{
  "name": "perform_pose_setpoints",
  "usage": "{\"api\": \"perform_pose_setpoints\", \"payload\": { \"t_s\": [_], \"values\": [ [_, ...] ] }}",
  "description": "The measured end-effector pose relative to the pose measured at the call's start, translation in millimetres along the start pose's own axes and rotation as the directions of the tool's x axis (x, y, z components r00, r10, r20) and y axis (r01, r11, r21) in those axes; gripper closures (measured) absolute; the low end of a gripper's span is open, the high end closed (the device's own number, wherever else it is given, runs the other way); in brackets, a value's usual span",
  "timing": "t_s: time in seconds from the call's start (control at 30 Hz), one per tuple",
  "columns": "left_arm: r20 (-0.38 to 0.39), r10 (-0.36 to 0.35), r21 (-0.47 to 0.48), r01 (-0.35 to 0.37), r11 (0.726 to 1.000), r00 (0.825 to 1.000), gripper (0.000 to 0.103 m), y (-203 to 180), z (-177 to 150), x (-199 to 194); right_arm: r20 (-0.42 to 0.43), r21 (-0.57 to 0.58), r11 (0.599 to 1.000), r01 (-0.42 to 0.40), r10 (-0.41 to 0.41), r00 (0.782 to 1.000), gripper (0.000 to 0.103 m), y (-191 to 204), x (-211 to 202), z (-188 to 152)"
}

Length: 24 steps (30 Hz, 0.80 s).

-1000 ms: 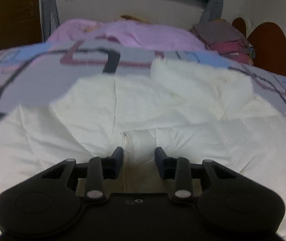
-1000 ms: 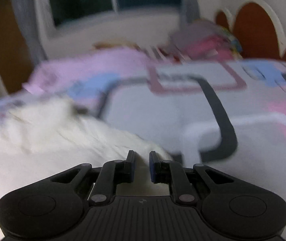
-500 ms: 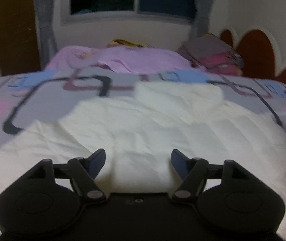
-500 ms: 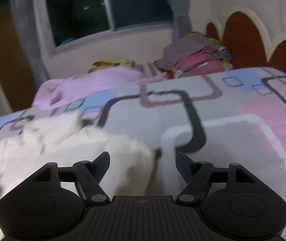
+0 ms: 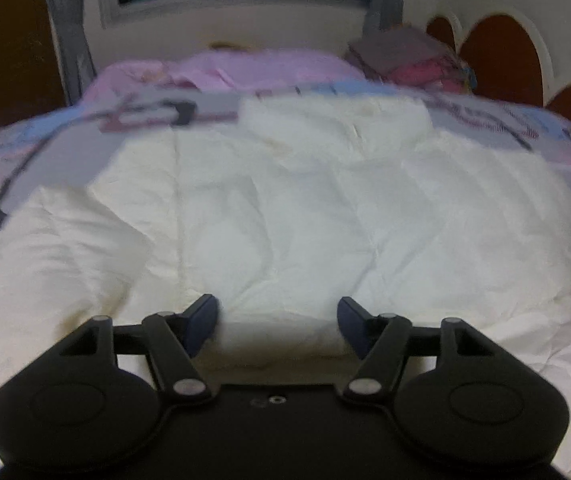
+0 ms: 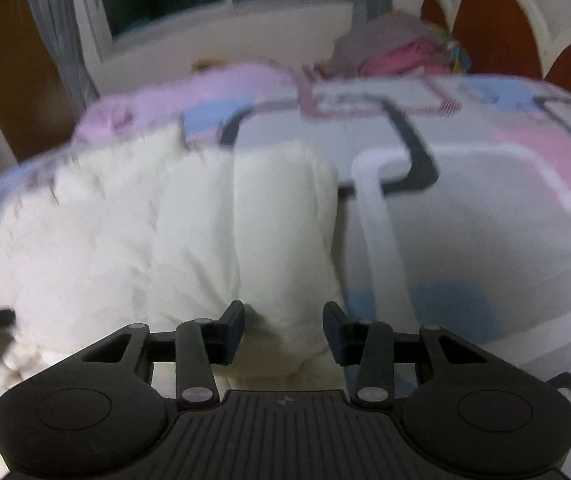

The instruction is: Fold large clothes

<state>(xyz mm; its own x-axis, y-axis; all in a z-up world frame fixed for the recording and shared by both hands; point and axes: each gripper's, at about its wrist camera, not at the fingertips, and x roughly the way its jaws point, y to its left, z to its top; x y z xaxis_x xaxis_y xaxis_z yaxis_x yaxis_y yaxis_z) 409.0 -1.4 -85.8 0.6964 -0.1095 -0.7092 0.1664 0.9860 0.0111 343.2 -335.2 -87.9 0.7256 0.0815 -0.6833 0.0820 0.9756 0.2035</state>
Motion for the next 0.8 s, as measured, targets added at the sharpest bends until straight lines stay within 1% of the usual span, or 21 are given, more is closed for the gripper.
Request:
{"api": "perform_pose_setpoints", "payload": {
  "t_s": [0.07, 0.13, 0.17, 0.2, 0.23, 0.27, 0.3, 0.33, 0.37, 0.4, 0.43, 0.5, 0.53, 0.57, 0.63, 0.67, 0.7, 0.73, 0.77, 0.8],
  "values": [
    [0.039, 0.035, -0.017, -0.035, 0.999, 0.999, 0.024, 7.8, 0.8, -9.9, 0.031, 0.009, 1.000, -0.006, 0.006, 1.000, 0.061, -3.0, -9.2, 2.7],
    [0.048, 0.053, -0.039, -0.051, 0.998, 0.997, 0.023, 16.7, 2.5, -11.8, 0.034, 0.006, 1.000, -0.002, 0.002, 0.999, 0.061, -8.3, -9.2, 7.9],
    [0.030, 0.046, -0.062, -0.044, 0.997, 0.998, 0.027, 22.8, 3.7, -8.8, 0.028, 0.008, 1.000, 0.006, -0.006, 1.000, 0.061, -10.5, -7.1, 10.4],
    [0.008, 0.033, -0.077, -0.032, 0.996, 0.999, 0.033, 26.4, 5.3, -4.5, 0.022, 0.013, 1.000, 0.010, -0.010, 1.000, 0.061, -10.4, -5.1, 11.1],
    [-0.021, 0.018, -0.084, -0.020, 0.996, 1.000, 0.036, 29.1, 6.8, 2.0, 0.012, 0.015, 1.000, 0.015, -0.015, 1.000, 0.061, -9.7, -1.7, 12.1],
    [-0.054, 0.007, -0.089, -0.012, 0.996, 0.998, 0.053, 29.8, 6.5, 8.6, 0.001, 0.014, 1.000, 0.026, -0.026, 1.000, 0.061, -6.3, 2.6, 12.4],
    [-0.071, -0.027, -0.118, 0.018, 0.993, 0.997, 0.064, 32.5, 4.9, 13.9, -0.001, 0.019, 0.999, 0.027, -0.027, 1.000, 0.061, -13.0, 8.8, 13.5],
    [-0.067, -0.043, -0.141, 0.033, 0.989, 0.997, 0.071, 35.4, 4.4, 16.4, 0.002, 0.032, 0.999, 0.021, -0.022, 1.000, 0.061, -13.8, 9.1, 13.7],
    [-0.054, -0.045, -0.144, 0.037, 0.989, 0.998, 0.089, 36.7, 4.1, 16.0, 0.003, 0.045, 0.999, 0.016, -0.016, 1.000, 0.061, -13.5, 9.6, 14.3],
    [-0.035, -0.041, -0.154, 0.035, 0.987, 0.999, 0.094, 39.3, 4.3, 11.8, 0.009, 0.047, 0.999, 0.015, -0.015, 1.000, 0.061, -13.0, 9.4, 15.3],
    [-0.010, -0.035, -0.170, 0.033, 0.985, 0.999, 0.095, 43.3, 5.0, 5.5, 0.017, 0.042, 0.999, 0.012, -0.013, 1.000, 0.061, -10.8, 8.2, 16.2],
    [0.016, 0.017, -0.162, -0.014, 0.987, 1.000, 0.095, 50.0, 3.1, -3.0, 0.035, 0.035, 0.999, -0.006, 0.004, 0.999, 0.061, -9.4, 7.1, 18.2],
    [0.007, 0.024, -0.150, -0.023, 0.988, 1.000, 0.095, 52.0, 1.9, -1.3, 0.037, 0.023, 1.000, -0.010, 0.009, 0.999, 0.061, -7.5, 10.0, 19.3],
    [-0.016, 0.005, -0.135, -0.007, 0.991, 1.000, 0.094, 54.8, 0.4, 2.7, 0.022, 0.005, 1.000, -0.007, 0.007, 1.000, 0.061, -4.6, 15.9, 19.6],
    [-0.033, 0.003, -0.127, -0.007, 0.992, 0.999, 0.083, 58.3, 1.2, 3.2, -0.047, -0.027, 1.000, 0.011, -0.012, 0.999, 0.061, -1.7, 35.0, 18.6],
    [-0.024, 0.017, -0.133, -0.020, 0.991, 1.000, 0.077, 60.8, 3.0, -2.0, -0.054, -0.021, 1.000, 0.024, -0.025, 0.998, 0.061, -3.4, 37.9, 21.1],
    [-0.005, 0.038, -0.140, -0.038, 0.989, 0.999, 0.076, 63.0, 4.8, -8.5, -0.020, 0.007, 1.000, 0.011, -0.011, 1.000, 0.061, -7.3, 31.6, 24.8],
    [0.021, 0.054, -0.138, -0.051, 0.989, 0.998, 0.077, 64.2, 8.7, -17.6, 0.027, 0.031, 1.000, -0.007, 0.006, 1.000, 0.061, -10.5, 23.4, 30.1],
    [0.044, 0.056, -0.132, -0.050, 0.990, 0.997, 0.077, 63.9, 13.6, -23.1, 0.068, 0.027, 1.000, -0.013, 0.011, 0.998, 0.061, -11.1, 18.5, 37.0],
    [0.062, 0.046, -0.116, -0.039, 0.992, 0.997, 0.075, 61.3, 18.4, -26.7, 0.088, 0.011, 1.000, -0.009, 0.008, 0.996, 0.061, -10.1, 19.0, 43.0]
  ]
}}
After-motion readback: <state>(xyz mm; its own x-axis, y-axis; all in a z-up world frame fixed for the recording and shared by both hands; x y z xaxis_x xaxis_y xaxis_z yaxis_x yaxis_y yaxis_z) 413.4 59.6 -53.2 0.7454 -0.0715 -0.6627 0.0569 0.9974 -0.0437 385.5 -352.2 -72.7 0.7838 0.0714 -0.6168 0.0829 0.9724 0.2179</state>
